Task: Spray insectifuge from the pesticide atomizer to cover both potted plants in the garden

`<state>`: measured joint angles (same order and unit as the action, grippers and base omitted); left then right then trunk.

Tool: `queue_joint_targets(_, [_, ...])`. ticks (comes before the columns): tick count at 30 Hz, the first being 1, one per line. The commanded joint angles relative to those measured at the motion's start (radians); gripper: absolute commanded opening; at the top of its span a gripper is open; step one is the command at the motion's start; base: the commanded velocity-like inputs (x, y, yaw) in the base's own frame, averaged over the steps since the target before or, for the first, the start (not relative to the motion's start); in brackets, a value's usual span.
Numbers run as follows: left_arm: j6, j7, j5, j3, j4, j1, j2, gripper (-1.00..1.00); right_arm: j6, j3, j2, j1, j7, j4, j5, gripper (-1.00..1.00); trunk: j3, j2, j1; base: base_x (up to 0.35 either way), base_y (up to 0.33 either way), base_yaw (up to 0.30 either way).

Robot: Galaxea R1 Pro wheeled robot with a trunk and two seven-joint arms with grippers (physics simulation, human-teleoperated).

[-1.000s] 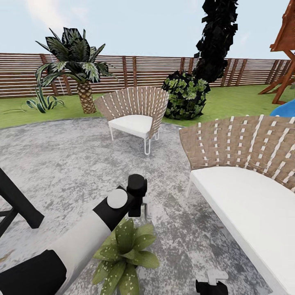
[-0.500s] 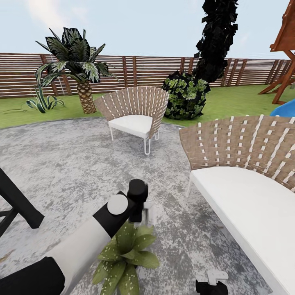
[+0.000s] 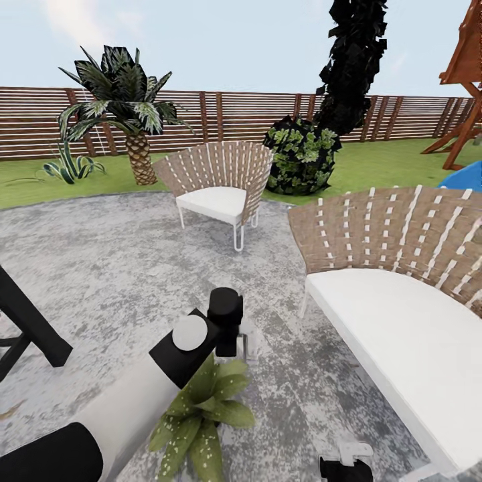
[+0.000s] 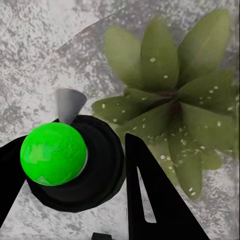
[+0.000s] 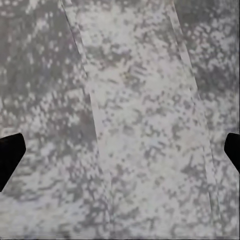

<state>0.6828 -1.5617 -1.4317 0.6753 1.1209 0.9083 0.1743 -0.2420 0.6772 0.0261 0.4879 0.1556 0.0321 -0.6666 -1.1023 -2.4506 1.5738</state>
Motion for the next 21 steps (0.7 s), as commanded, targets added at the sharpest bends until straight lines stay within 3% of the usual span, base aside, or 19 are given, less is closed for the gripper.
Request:
queue_joint_targets(1, [0.011, -0.009, -0.008, 0.001, 0.000, 0.001, 0.000, -1.00, 0.000, 0.008, 0.001, 0.000, 0.004, 0.002, -0.007, 1.00, -0.001, 0.000, -0.001, -0.265, -0.161, 0.000])
queue_joint_targets(10, [0.009, -0.009, -0.013, -0.003, 0.000, 0.001, 0.000, -1.00, 0.000, 0.008, 0.002, 0.000, 0.004, 0.001, -0.007, 1.00, -0.001, 0.000, -0.001, -0.333, -0.024, 0.000])
queue_joint_targets(17, [0.009, -0.009, -0.016, -0.001, -0.001, 0.001, 0.000, -1.00, 0.000, 0.008, 0.002, 0.000, 0.004, 0.002, -0.007, 1.00, -0.001, 0.000, -0.001, -0.335, 0.098, 0.000])
queue_joint_targets(21, [0.008, -0.009, -0.014, -0.008, 0.000, 0.013, 0.000, -1.00, 0.000, 0.008, 0.002, 0.000, 0.004, 0.002, -0.007, 1.00, -0.001, 0.000, -0.001, -0.098, 0.051, 0.000])
